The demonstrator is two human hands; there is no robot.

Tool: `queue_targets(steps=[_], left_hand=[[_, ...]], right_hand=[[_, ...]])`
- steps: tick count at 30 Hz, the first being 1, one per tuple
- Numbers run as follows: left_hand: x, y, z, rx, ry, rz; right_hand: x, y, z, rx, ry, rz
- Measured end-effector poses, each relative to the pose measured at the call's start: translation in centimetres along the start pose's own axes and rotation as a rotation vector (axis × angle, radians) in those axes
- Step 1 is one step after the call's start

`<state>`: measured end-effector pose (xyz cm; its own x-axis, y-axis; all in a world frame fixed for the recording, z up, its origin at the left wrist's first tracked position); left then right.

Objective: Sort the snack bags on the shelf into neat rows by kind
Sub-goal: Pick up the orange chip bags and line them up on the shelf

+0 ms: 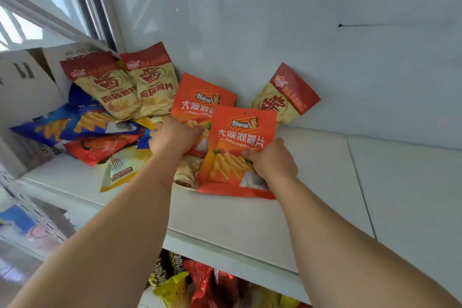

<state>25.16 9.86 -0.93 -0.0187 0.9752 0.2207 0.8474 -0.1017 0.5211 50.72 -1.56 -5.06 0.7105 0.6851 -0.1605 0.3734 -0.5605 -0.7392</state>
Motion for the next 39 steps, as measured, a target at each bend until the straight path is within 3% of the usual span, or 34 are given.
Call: queue_targets(steps=[3,6,12,16,23,28,32,39], left_hand=[[1.1,0.4,-0.8,0.085,0.032,0.102],[1.7,0.3,-1.1,0.025,0.012,0.175],[2.1,-0.2,0.4,-0.428,-0.126,0.203],[1.9,-0.5,1.0,-0.727,-0.193,0.138],[0.4,2.3,0.5,-0.93,-0.354,0.241],[-2.8,5.4,0.9,-1.135,-0.501,0.318],[-6.1,7.0,2.6,-1.313,-0.629,0.263],[-18.1,13.9,6.5,-1.362,-1.028,0.334]], right_hand=[[0.2,-0.1,0.4,0.015,-0.034,0.088],[-0.8,-0.3,0.9,0.022,-0.073,0.151],[-2.7,-1.0,1.6,0.048,-0.124,0.155],[-3.2,0.5,0.6,0.266,-0.122,0.254],[-3.8,3.8,-3.9,0.597,-0.091,0.244],[-5.1,8.0,-10.7,0.728,0.098,0.198],[-7.3,12.7,-16.5,0.727,0.299,0.245],[-9.9,17.8,-21.9,0.727,0.431,0.264]])
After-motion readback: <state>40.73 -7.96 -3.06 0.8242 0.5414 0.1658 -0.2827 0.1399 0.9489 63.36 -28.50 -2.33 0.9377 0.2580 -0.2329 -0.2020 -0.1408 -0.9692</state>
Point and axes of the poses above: each hand's wrist, its own x-axis towards the middle knuckle, its own z-axis out of the palm, y = z × x, the point moved 9 cm from there along x, towards the middle knuckle, and after that the axes turned 14 degrees about z, right-handed, at the moved point
